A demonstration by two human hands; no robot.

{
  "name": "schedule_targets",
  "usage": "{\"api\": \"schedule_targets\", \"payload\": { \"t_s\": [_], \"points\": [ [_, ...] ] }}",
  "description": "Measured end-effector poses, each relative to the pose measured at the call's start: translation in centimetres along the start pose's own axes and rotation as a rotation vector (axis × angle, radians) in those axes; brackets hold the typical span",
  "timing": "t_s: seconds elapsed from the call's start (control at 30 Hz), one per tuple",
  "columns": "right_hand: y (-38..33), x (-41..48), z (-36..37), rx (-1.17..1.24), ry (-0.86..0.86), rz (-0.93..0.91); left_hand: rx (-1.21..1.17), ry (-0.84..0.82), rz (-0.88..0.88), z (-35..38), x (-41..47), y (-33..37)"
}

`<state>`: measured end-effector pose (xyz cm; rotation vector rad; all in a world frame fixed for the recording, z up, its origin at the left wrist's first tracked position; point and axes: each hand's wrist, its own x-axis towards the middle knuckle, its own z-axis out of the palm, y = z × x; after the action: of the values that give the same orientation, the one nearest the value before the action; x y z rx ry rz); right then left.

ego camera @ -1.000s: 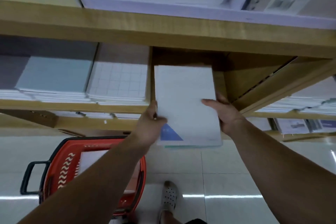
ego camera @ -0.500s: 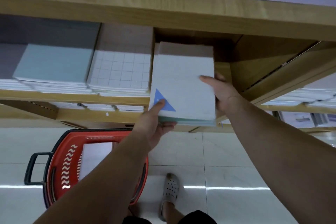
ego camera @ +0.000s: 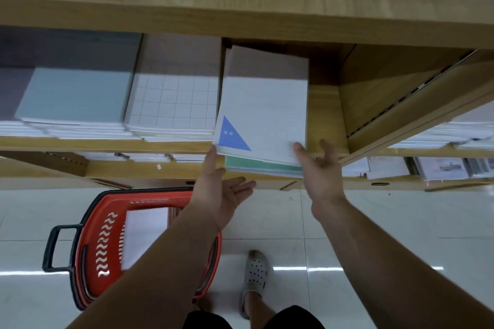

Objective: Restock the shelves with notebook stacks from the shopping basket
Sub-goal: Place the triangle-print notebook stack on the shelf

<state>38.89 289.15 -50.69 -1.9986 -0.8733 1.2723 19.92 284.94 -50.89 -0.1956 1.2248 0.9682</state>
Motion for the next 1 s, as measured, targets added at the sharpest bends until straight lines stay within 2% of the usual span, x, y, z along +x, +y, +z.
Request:
{"api": "schedule_targets", "payload": {
  "t_s": [0.13,0.37,0.53,0.67,0.77,0.83,1.0],
  "points": [
    [0.7,-1.0,1.8,0.244,-0.100,0.213,-0.038,-0.007,0.006,0.6,0.5,1.6],
    [-3.5,1.4,2.8,0.190,0.004,0.127,-0.137,0.021,0.067,3.7,1.5,3.9],
    [-5.4,2.3,3.5,0.103,-0.044,0.156,-0.155,0.125,0.098,5.9,1.2,5.6],
    [-5.9,1.8,1.8,0.049,-0.118,0.168,-0.042,0.032,0.059,4.8,1.5,4.7],
    [-5.1,0.6,2.0,0.057,-0.070,0.172,-0.038,-0.044,0.009,3.8,0.8,3.9],
    [-4.3,0.1,2.5,0.218,-0.012,0.261,-0.147,-0.077,0.011,3.2,0.4,3.6],
    [-3.4,-1.2,2.2,0.855,0.056,0.376,-0.325,-0.125,0.049,3.0,-0.3,3.5]
  ]
}}
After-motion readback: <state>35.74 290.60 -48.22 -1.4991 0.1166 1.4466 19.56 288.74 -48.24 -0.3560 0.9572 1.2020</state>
